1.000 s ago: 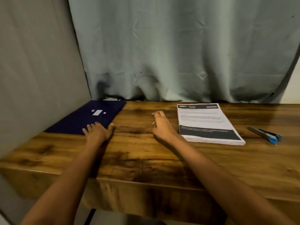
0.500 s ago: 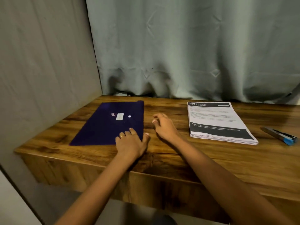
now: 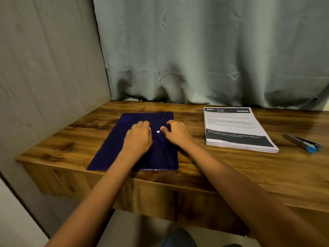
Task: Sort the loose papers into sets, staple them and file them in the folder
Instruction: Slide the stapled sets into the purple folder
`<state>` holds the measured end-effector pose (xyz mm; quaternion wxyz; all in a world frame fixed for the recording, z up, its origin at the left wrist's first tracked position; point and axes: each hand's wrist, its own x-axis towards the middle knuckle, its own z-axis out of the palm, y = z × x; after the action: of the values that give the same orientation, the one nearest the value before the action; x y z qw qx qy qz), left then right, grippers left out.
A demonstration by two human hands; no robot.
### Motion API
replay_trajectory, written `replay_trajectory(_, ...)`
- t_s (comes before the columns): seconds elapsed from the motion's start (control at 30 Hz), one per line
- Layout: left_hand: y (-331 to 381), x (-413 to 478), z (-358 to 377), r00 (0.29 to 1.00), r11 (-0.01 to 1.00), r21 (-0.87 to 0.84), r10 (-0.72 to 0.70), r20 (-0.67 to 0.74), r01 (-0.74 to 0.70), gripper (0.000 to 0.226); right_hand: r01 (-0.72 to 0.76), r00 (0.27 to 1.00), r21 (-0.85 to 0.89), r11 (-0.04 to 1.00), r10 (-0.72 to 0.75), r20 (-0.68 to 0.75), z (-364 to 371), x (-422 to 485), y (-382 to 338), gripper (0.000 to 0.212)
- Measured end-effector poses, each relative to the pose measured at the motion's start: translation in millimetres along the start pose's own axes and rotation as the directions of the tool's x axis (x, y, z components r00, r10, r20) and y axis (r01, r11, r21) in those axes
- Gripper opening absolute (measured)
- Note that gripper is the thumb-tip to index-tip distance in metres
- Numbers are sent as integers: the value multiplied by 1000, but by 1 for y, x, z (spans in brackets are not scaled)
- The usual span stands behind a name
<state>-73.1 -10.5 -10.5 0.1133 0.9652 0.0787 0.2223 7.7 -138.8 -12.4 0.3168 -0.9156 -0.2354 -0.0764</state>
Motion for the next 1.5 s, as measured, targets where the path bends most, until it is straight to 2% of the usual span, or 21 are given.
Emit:
replay_trajectory(0.1,-25,28,16,981,998,-32,-46,187,53,48,-30,1000,-143,989,29,-10,13,8,-13,47)
replay_trajectory(0.2,-33,24,33,927,992,77,-118,357,96,52,-48,999,-293,955,43,-22,24,13,-21,53)
replay_trajectory(0.3,-35,16,41,930,988,123,-129,344,91,53,-93,996,-377,922,80,-50,28,15,-23,56)
replay_trajectory(0.5,-36,18,40,918,984,145,-153,366,106,54,-52,997,-394,918,23,-79,27,15,-31,20)
replay_trajectory(0.6,-36,18,40,917,982,147,-162,365,115,54,-31,996,-386,922,-4,-90,24,14,-31,19)
replay_trajectory(0.67,-37,18,40,915,981,151,-169,366,121,54,-64,993,-289,955,33,-110,18,17,-29,20)
replay_trajectory(0.73,-40,19,40,915,982,142,-166,368,121,55,-138,980,-88,986,123,-159,9,22,-22,21)
replay_trajectory(0.8,-45,19,37,916,984,131,-165,367,125,54,-194,952,139,971,220,-212,-2,27,-10,24)
replay_trajectory(0.87,-53,19,33,916,982,130,-177,361,139,54,-227,924,233,946,284,-254,-12,27,3,27)
replay_trajectory(0.93,-61,19,28,913,980,132,-189,362,151,54,-238,928,171,956,276,-252,-17,24,17,28)
replay_trajectory(1.1,-64,23,24,896,972,152,-227,381,181,54,-209,963,-121,970,183,-199,-6,16,40,35)
replay_trajectory(1.2,-48,28,31,936,976,159,-190,298,148,50,-227,963,-250,941,179,-202,-1,13,46,40)
replay_trajectory(1.27,-28,28,38,960,993,52,-112,256,102,49,-241,961,-273,931,189,-203,1,11,49,42)
replay_trajectory(1.37,8,26,45,949,993,-101,-26,315,60,53,-238,960,-266,934,186,-208,0,10,49,43)
replay_trajectory(1.5,36,22,48,902,999,-33,26,430,-13,55,-233,962,-195,953,196,-189,-2,13,55,38)
